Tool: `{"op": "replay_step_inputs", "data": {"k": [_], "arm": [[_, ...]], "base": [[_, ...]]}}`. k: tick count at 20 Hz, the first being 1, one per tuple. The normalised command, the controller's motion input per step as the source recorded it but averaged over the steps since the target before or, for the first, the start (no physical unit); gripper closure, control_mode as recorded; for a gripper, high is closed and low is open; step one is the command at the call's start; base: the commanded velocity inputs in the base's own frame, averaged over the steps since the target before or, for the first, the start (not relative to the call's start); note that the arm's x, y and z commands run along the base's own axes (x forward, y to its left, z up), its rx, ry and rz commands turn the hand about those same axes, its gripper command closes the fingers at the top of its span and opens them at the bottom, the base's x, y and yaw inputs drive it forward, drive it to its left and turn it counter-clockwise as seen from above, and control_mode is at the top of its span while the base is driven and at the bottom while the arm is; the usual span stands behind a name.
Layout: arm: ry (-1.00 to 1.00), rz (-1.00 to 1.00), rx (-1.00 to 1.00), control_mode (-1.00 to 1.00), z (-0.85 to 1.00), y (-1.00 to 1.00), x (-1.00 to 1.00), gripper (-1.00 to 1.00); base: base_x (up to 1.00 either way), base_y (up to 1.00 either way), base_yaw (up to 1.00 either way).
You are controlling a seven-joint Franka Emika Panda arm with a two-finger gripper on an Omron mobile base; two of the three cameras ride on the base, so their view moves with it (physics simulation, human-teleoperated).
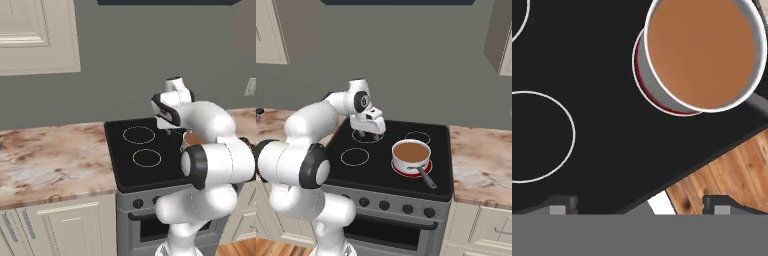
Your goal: Pick up the sugar cube(s) and place them in the saucepan with hot chocolate.
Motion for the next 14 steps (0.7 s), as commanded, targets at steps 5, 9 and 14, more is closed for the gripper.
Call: {"op": "replay_step_inputs", "data": {"k": [5,9,14], "arm": [[0.0,0.21,-0.03,-1.0,0.05,0.98,-0.57,-1.0],[-0.01,0.18,0.11,-1.0,0.05,0.65,-0.75,-1.0],[-0.02,0.16,0.19,-1.0,0.02,0.5,-0.66,-1.0]], "base": [[0.0,0.0,0.0],[0.0,0.0,0.0],[0.0,0.0,0.0]]}}
